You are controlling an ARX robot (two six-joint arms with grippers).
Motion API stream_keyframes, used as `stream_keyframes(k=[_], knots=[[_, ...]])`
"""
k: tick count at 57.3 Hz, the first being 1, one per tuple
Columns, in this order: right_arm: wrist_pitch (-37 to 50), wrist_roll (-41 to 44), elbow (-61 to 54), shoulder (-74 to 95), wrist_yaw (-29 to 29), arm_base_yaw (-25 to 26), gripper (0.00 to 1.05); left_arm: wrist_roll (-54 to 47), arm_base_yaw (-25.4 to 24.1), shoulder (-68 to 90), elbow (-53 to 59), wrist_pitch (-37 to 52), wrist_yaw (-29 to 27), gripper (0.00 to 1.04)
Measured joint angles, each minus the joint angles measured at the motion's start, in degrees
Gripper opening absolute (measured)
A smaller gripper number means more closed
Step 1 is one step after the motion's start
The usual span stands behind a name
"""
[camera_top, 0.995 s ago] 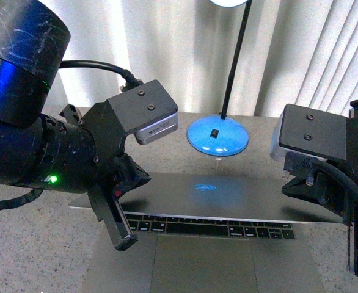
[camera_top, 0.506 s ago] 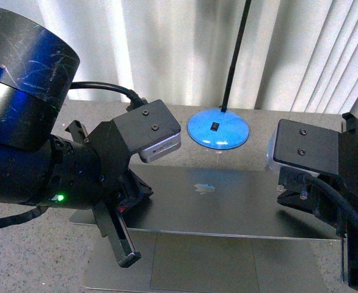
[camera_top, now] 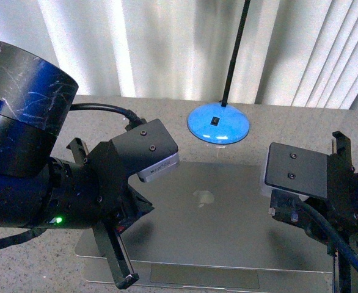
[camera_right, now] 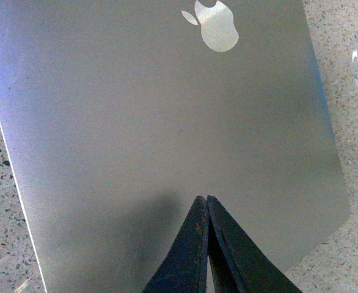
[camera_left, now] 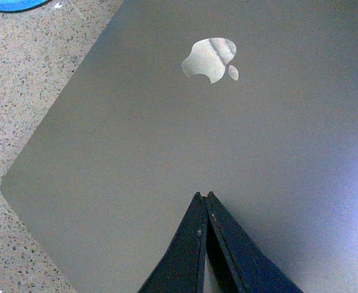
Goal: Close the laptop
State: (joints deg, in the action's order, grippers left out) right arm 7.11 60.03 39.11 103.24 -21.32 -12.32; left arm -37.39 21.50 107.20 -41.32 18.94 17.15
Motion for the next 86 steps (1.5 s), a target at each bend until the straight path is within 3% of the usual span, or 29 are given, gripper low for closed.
stream_keyframes(k=[41,56,73,77,86], knots=[[9.8,-1.2,-3.3,9.4,0.4,-1.0,0.03,3.0,0.2,10.3,3.7,11.9,1.9,0.04],[11.2,-3.0,-3.4,9.9,-0.6,-1.4,0.03,4.1,-1.0,10.4,4.0,12.4,3.2,0.04],[20.3,-14.8,-4.1,7.8,1.9,-0.9,0.03,17.7,-6.0,6.4,6.3,19.9,1.2,0.04],[22.9,-20.6,-3.7,5.8,4.7,-0.2,0.10,24.5,-8.5,3.6,7.2,23.6,-0.3,0.05],[23.6,-31.1,-2.8,3.6,5.8,0.7,0.35,38.6,-12.4,-0.9,8.2,26.8,-3.5,0.30]])
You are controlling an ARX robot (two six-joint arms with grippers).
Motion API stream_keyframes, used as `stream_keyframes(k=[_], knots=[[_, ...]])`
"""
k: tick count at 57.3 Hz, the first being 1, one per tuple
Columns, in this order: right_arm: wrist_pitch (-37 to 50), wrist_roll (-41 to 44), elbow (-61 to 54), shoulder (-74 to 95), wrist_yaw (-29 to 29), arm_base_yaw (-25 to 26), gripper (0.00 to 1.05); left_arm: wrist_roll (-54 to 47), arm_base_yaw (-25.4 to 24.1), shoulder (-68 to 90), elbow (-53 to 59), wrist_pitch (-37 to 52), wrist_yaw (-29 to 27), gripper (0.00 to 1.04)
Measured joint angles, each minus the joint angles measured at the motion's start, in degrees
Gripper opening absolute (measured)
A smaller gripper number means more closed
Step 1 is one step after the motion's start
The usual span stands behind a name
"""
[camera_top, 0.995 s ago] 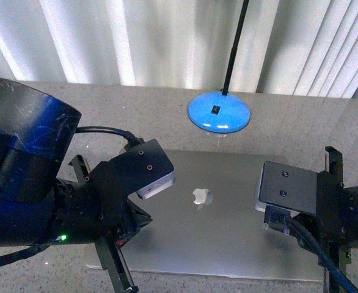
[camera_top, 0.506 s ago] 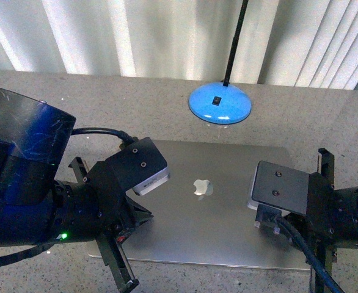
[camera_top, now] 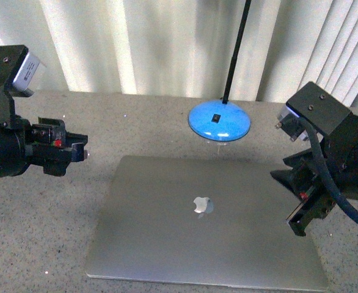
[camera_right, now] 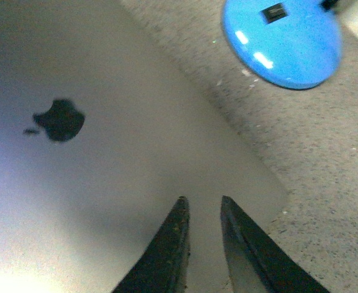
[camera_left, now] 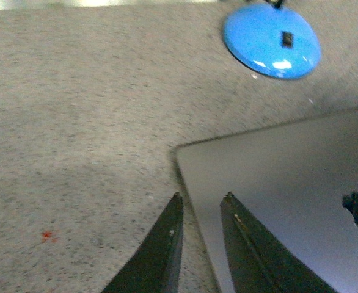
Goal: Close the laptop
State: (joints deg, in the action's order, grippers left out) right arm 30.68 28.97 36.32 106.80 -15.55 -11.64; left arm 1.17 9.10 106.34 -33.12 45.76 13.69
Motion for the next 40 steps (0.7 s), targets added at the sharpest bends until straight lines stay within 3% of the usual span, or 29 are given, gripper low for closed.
stream_keyframes(k=[12,15,26,33,38,40], knots=[[0.0,-2.5,0.0,0.3,-0.1,-0.1,0.63,3.5,0.6,0.5,0.7,0.0,0.4,0.57],[1.4,-3.1,-0.3,0.7,1.3,-0.3,0.66,3.2,1.4,1.8,1.9,5.3,-3.8,0.53],[33.5,-17.9,-11.9,5.6,20.7,-0.4,0.35,1.8,1.0,3.5,10.3,26.8,-17.8,0.23],[45.4,-22.1,-16.9,2.1,24.2,0.8,0.15,1.7,-0.2,0.7,13.8,33.2,-20.5,0.03],[48.7,-22.6,-18.5,0.3,24.3,1.3,0.02,1.9,-0.3,-0.2,14.6,34.1,-20.6,0.04],[49.0,-22.7,-18.9,0.0,24.3,1.4,0.03,1.9,-0.3,-0.2,14.6,34.2,-20.6,0.04]])
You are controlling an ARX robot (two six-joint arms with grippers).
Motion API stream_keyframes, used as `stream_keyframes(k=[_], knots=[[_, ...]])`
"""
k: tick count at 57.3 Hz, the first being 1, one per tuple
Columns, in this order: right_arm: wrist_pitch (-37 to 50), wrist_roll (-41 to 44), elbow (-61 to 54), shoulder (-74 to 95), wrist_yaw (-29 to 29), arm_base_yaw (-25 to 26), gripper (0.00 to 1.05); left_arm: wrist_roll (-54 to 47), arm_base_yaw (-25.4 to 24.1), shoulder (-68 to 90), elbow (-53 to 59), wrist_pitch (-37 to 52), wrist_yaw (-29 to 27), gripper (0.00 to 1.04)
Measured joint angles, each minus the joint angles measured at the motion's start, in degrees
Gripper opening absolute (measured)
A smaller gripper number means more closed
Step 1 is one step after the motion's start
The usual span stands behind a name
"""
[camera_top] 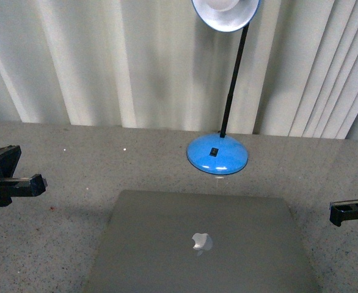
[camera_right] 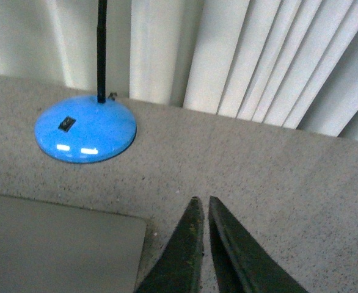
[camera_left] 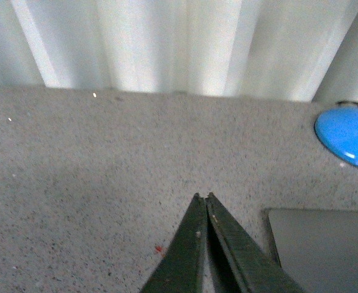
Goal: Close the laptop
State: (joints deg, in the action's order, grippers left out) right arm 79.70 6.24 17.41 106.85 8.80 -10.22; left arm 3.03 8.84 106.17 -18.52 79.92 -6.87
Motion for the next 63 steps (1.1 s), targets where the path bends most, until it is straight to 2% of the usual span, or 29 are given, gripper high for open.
stream_keyframes(k=[5,8,11,16,21,23,29,36,42,50,63], knots=[[0.2,0.0,-0.5,-0.2,0.0,0.1,0.03,0.0,0.0,-0.1,0.5,0.0,0.3,0.04],[0.2,-0.1,-1.2,-0.5,-0.4,0.1,0.03,-1.4,-2.4,-8.4,6.9,-1.7,2.6,0.04],[-0.6,-1.1,-3.6,-3.4,-2.5,1.6,0.03,-1.6,-3.5,-15.0,10.7,-3.1,2.4,0.04],[-3.9,-3.6,-12.1,-18.6,-3.6,4.7,0.03,-1.9,-5.4,-27.2,14.6,-6.6,3.5,0.04],[-7.4,-4.7,-14.6,-29.7,-4.4,5.7,0.03,-2.2,-7.9,-33.5,16.2,-10.6,6.2,0.04],[-9.4,-5.0,-15.1,-33.4,-7.0,7.2,0.03,-2.2,-8.4,-35.9,16.6,-12.8,6.5,0.04],[-15.2,-5.3,-16.6,-39.5,-8.3,9.8,0.03,-2.6,-8.5,-42.0,17.0,-18.0,6.9,0.04],[-21.6,-5.5,-17.2,-47.6,-8.7,10.1,0.03,-2.6,-8.7,-49.5,17.1,-24.3,6.9,0.04],[-27.2,-5.5,-17.2,-53.7,-8.7,10.1,0.03,-2.6,-8.7,-58.1,17.0,-34.2,6.9,0.04],[-41.2,-5.6,-17.0,-67.0,-8.7,10.1,0.03,-2.6,-8.7,-67.4,17.0,-42.2,6.9,0.04],[-49.5,-5.6,-17.1,-76.3,-8.8,10.1,0.03,-2.6,-8.7,-76.7,17.0,-50.7,6.9,0.04]])
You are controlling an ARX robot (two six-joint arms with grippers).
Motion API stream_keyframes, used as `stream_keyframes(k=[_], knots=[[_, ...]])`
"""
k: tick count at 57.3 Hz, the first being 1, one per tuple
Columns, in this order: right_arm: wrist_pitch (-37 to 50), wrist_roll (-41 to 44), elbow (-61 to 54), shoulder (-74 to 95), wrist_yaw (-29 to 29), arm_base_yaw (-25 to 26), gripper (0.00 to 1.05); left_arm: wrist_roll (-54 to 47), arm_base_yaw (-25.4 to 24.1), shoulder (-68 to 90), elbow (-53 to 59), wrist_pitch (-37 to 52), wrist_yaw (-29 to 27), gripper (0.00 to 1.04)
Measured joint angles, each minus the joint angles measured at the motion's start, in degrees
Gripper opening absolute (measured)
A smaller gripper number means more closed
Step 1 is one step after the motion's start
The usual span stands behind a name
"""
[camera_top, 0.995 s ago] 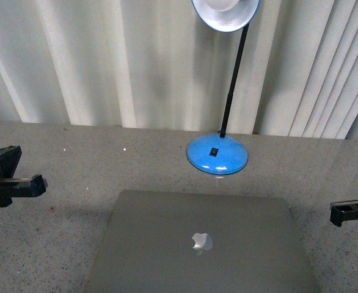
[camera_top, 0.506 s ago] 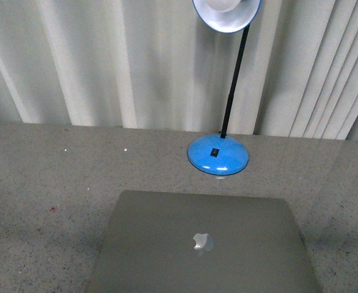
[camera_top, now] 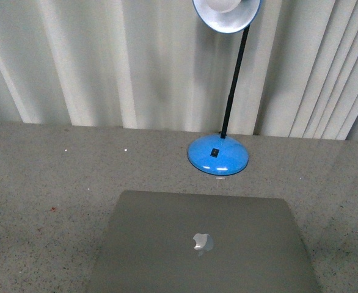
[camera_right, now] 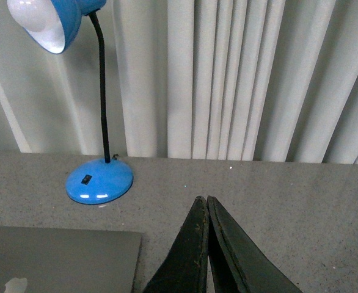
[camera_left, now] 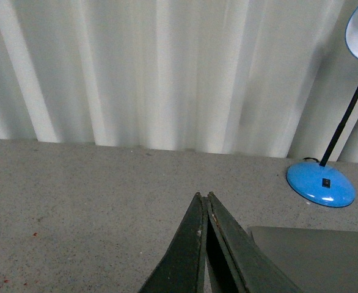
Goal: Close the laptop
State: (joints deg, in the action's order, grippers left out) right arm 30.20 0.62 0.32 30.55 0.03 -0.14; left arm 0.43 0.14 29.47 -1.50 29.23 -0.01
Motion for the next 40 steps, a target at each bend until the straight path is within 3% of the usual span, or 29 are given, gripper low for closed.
stream_keyframes(k=[40], knots=[[-16.8,0.0,0.0,-17.4,0.0,0.0,0.03,0.0,0.0,-16.8,0.0,-16.3,0.0,0.04]])
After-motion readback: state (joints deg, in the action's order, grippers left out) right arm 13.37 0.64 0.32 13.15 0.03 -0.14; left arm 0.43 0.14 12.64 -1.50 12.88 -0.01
